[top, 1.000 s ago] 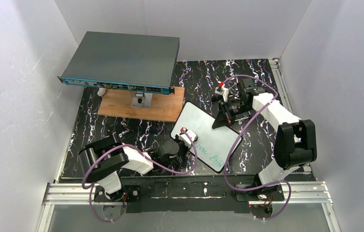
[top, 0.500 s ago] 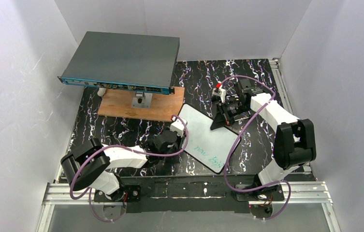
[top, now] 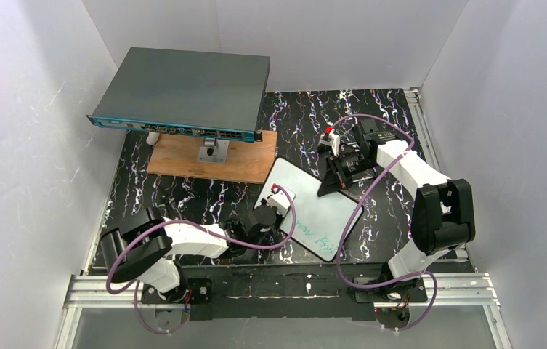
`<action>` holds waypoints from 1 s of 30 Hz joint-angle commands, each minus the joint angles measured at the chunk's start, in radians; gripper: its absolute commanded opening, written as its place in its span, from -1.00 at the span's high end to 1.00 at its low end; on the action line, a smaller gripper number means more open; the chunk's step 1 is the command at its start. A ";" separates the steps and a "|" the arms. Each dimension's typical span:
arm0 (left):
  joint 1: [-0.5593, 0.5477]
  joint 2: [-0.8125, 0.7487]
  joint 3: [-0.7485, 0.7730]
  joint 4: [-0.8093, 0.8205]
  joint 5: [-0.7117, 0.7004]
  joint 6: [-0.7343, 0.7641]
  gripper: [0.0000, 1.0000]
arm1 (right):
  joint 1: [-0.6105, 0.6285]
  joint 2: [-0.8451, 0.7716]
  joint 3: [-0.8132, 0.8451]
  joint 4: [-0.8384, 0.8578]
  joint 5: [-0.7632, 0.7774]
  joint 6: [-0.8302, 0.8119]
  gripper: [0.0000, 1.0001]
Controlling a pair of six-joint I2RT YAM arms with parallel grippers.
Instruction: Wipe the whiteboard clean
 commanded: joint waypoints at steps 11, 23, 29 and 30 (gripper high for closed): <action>0.051 -0.124 -0.096 -0.058 -0.094 -0.185 1.00 | 0.056 -0.010 0.011 -0.099 -0.154 -0.195 0.97; 0.006 -0.067 -0.046 0.036 0.165 -0.063 1.00 | 0.056 -0.019 0.006 -0.088 -0.138 -0.190 0.97; -0.029 -0.048 -0.031 0.058 0.186 -0.021 1.00 | 0.056 -0.027 0.004 -0.086 -0.134 -0.190 0.97; -0.029 -0.051 -0.036 0.061 0.171 -0.024 1.00 | 0.056 -0.027 0.004 -0.086 -0.133 -0.191 0.97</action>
